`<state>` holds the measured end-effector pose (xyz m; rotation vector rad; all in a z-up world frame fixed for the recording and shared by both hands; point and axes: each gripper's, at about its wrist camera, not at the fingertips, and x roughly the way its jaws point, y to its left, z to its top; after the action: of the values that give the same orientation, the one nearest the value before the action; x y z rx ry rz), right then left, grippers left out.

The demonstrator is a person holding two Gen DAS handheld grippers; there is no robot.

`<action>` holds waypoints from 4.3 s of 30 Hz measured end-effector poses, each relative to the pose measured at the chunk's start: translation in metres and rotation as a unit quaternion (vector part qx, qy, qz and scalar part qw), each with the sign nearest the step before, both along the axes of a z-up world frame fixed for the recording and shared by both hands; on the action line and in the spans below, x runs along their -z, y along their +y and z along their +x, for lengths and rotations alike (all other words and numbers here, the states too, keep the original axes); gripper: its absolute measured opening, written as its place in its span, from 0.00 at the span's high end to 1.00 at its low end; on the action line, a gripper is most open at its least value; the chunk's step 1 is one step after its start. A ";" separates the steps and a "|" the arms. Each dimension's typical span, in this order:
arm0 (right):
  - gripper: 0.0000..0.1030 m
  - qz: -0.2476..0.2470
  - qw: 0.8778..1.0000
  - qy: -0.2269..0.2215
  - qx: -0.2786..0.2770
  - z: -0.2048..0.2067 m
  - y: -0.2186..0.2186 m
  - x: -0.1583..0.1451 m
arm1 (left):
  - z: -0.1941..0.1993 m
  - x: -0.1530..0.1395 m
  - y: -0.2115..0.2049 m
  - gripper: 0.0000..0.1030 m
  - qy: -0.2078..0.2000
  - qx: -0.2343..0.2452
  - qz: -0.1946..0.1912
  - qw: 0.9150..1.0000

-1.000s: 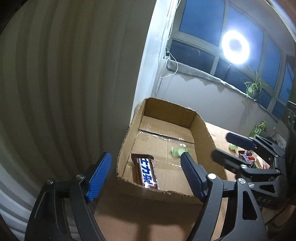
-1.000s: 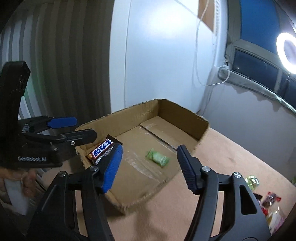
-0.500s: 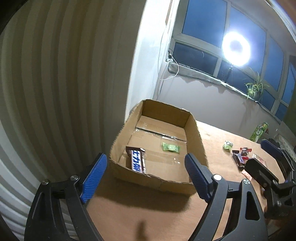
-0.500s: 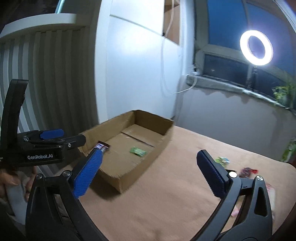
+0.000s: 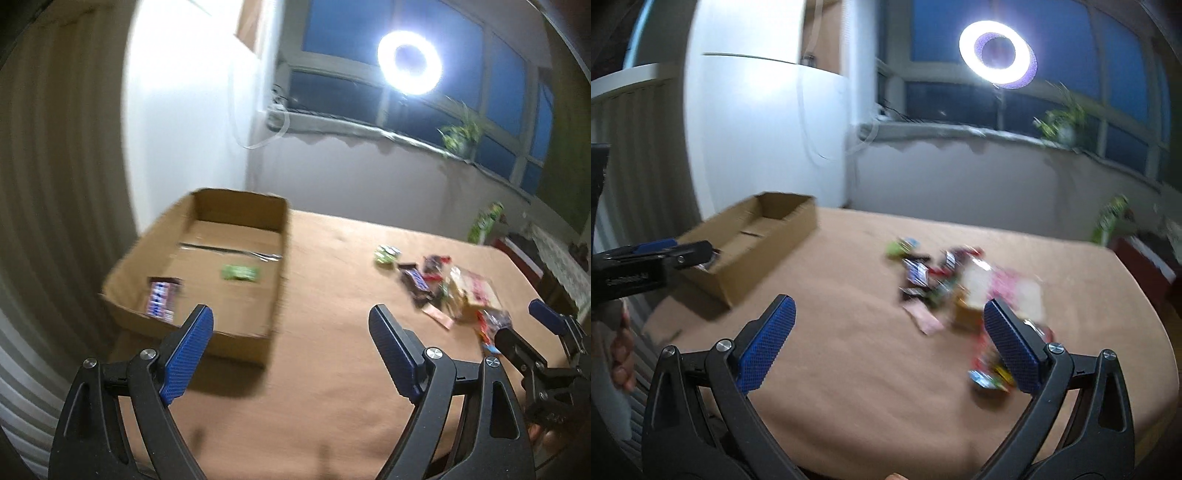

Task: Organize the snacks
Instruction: 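Move both tools back toward the remaining snacks, then grasp the round blue cup snack with left tool while right tool grasps cookie bag, then carry both snacks into the cardboard box and open both tools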

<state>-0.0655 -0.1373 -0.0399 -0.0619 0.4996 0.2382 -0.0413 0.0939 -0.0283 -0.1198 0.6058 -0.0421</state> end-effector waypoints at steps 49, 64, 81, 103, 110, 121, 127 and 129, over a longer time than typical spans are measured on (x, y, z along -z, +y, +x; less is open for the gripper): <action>0.65 0.134 0.981 0.124 0.062 0.070 -0.178 0.064 | 0.025 0.062 -0.228 0.16 0.086 0.296 0.031 0.951; 0.65 0.148 0.981 0.100 0.082 0.043 -0.211 0.068 | 0.037 0.070 -0.241 0.69 0.097 0.288 0.070 0.950; 0.65 0.135 0.984 0.078 0.089 0.023 -0.207 0.052 | 0.027 0.049 -0.209 0.70 0.062 0.250 0.046 0.965; 0.65 0.065 0.996 0.053 0.004 0.047 -0.071 -0.005 | 0.011 0.003 -0.068 0.69 -0.011 0.124 -0.003 0.992; 0.65 0.036 0.996 0.049 -0.067 0.067 0.017 -0.018 | 0.006 -0.008 -0.002 0.69 -0.036 0.062 -0.017 0.997; 0.65 0.011 0.980 0.046 -0.194 0.091 0.155 -0.024 | 0.004 0.001 0.095 0.69 -0.033 -0.036 -0.039 0.998; 0.65 0.003 0.971 0.037 -0.238 0.105 0.207 -0.028 | 0.016 0.005 0.117 0.69 -0.029 -0.047 -0.042 0.998; 0.65 0.002 0.969 0.035 -0.246 0.111 0.219 -0.027 | 0.021 0.007 0.119 0.68 -0.026 -0.047 -0.044 0.998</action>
<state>0.0456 0.0812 -0.0125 -0.1739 0.5492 0.7298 -0.0208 0.2131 -0.0351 -0.2316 0.5449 0.0185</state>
